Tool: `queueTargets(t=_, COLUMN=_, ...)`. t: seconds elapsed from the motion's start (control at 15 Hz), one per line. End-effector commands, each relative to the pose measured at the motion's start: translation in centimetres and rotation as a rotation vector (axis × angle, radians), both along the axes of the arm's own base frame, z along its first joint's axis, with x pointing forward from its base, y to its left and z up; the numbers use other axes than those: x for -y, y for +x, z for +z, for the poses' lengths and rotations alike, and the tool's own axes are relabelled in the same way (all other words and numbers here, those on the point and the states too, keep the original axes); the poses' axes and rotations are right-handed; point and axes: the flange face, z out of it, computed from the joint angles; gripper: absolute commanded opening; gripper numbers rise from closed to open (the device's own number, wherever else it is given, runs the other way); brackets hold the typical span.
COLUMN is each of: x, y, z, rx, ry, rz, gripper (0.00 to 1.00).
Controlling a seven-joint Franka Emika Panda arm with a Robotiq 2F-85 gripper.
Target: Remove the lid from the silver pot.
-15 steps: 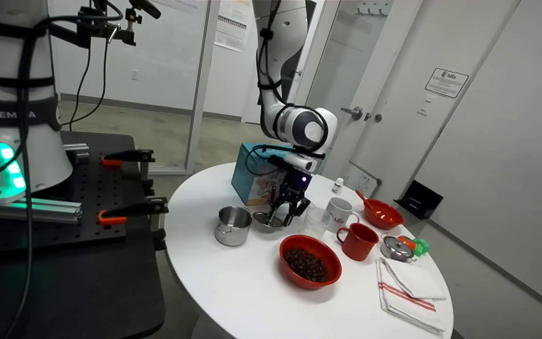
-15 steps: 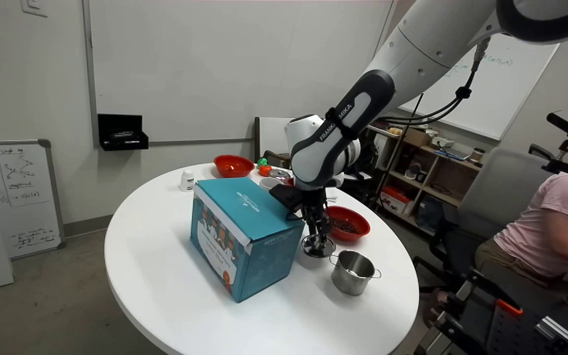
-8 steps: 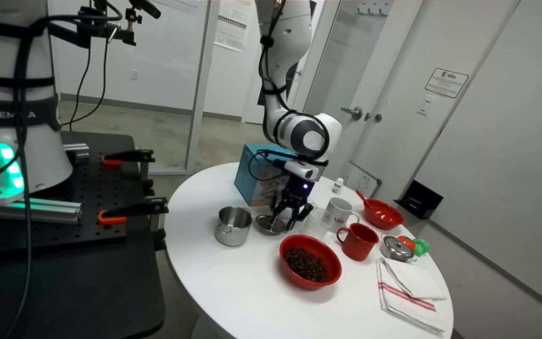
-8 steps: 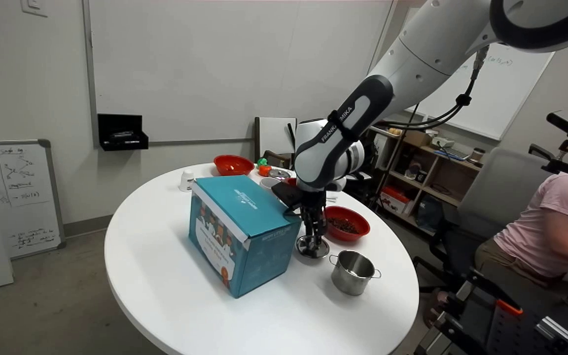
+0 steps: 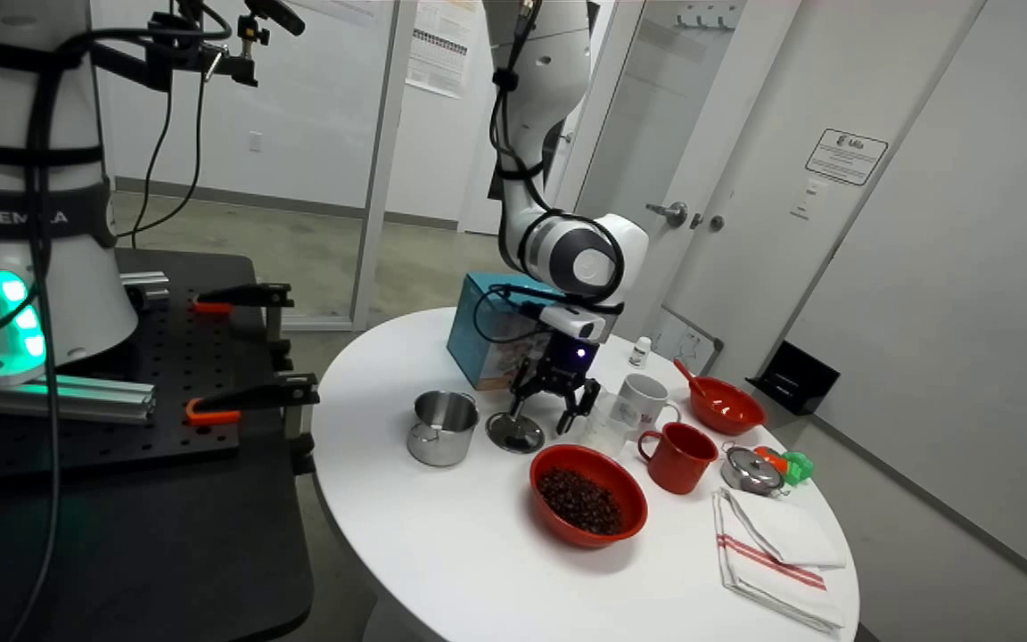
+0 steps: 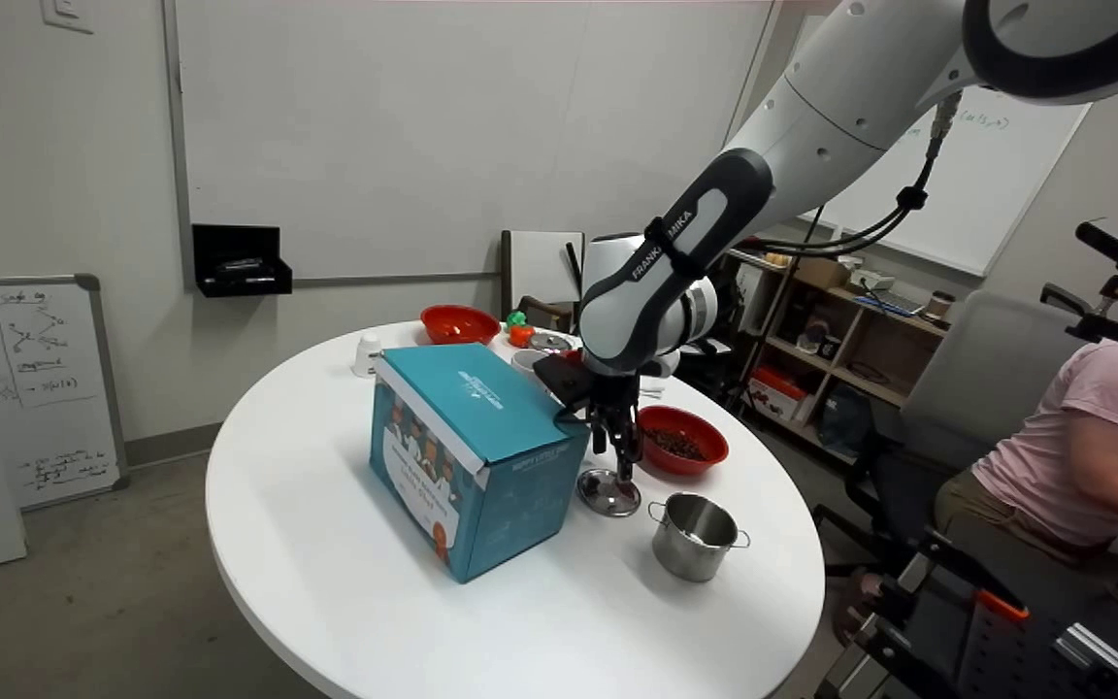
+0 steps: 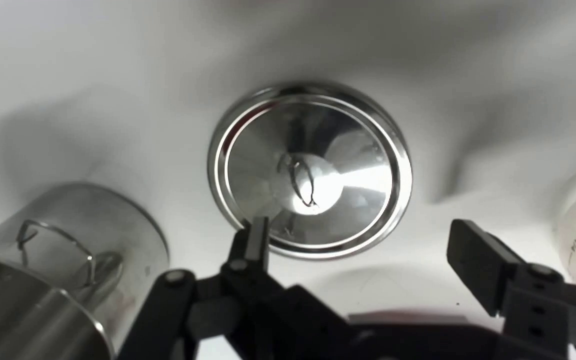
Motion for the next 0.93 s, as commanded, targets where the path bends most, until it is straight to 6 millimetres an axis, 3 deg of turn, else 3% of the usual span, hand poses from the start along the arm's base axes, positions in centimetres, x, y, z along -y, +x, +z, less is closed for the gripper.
queueTargets(t=0.0, x=0.1, y=0.3, z=-0.6, rx=0.026, ry=0.001, rz=-0.003, gripper=1.00)
queueTargets(t=0.53, x=-1.1, y=0.2, z=3.6, rx=0.096, ry=-0.024, rz=0.069, gripper=1.00)
queueTargets(t=0.6, x=-0.7, y=1.0, z=1.9, rx=0.083, ry=-0.014, rz=0.038, gripper=1.00)
queueTargets(t=0.87, x=-1.2, y=0.8, z=2.9, rx=0.086, ry=-0.017, rz=0.048, gripper=1.00)
